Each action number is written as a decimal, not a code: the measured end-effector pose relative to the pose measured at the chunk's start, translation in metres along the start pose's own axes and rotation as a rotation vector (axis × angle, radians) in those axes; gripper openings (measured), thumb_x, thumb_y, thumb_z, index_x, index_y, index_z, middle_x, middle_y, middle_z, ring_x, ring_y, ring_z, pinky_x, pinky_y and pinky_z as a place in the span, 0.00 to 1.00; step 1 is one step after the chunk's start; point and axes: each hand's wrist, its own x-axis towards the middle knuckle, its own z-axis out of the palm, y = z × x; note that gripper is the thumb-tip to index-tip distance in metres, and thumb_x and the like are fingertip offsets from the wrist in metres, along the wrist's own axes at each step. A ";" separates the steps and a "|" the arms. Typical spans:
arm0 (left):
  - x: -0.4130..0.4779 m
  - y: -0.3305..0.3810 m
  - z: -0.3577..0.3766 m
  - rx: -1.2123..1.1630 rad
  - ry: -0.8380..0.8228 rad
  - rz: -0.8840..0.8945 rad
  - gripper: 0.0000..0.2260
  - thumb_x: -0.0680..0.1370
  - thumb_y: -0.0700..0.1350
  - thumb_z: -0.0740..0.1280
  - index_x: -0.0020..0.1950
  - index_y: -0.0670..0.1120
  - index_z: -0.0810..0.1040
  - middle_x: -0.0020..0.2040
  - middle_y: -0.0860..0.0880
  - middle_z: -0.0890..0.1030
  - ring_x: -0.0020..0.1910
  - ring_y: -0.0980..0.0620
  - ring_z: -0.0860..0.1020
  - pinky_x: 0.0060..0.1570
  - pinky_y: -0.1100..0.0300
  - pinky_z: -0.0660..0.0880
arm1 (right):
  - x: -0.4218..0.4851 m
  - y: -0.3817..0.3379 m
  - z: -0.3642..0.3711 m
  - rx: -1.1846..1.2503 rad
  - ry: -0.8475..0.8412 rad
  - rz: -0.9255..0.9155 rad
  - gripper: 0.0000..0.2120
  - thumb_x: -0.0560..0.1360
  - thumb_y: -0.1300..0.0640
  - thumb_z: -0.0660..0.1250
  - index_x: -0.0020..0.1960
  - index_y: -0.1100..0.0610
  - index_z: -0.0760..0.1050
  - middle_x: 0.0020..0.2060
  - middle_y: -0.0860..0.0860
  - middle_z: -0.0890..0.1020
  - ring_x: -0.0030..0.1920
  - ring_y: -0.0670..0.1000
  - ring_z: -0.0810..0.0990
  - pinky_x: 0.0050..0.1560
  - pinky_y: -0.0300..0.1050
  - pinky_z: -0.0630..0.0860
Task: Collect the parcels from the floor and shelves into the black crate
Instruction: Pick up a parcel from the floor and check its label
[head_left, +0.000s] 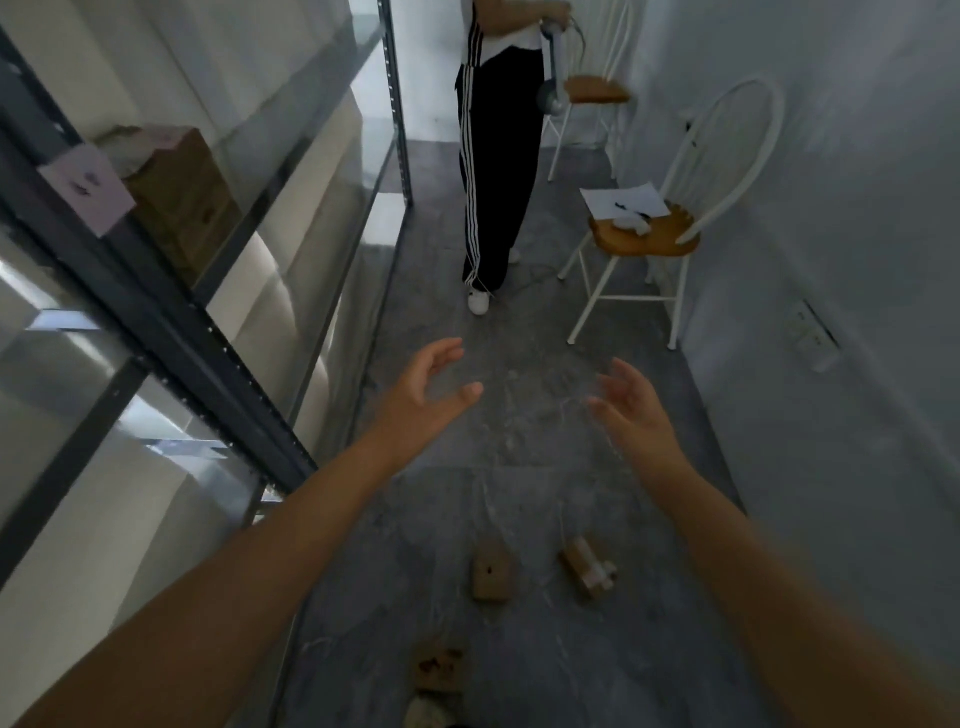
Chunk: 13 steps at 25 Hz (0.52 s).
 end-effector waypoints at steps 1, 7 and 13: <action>0.013 -0.017 0.005 -0.004 -0.012 -0.032 0.22 0.74 0.42 0.70 0.66 0.50 0.69 0.62 0.52 0.73 0.64 0.57 0.70 0.64 0.63 0.65 | 0.011 0.013 0.004 -0.019 0.005 0.026 0.29 0.75 0.61 0.67 0.72 0.57 0.60 0.66 0.57 0.71 0.67 0.55 0.70 0.59 0.45 0.70; 0.061 -0.167 0.066 -0.047 0.012 -0.194 0.22 0.73 0.37 0.70 0.65 0.44 0.69 0.61 0.48 0.74 0.61 0.56 0.71 0.61 0.69 0.66 | 0.065 0.160 0.035 -0.095 -0.038 0.189 0.29 0.74 0.64 0.67 0.72 0.58 0.61 0.63 0.56 0.72 0.62 0.49 0.70 0.61 0.43 0.69; 0.072 -0.415 0.139 0.046 -0.009 -0.373 0.23 0.74 0.39 0.69 0.68 0.41 0.67 0.66 0.44 0.72 0.64 0.53 0.69 0.59 0.66 0.64 | 0.121 0.412 0.069 -0.136 -0.064 0.345 0.30 0.74 0.65 0.67 0.72 0.60 0.60 0.67 0.60 0.69 0.68 0.56 0.68 0.67 0.50 0.67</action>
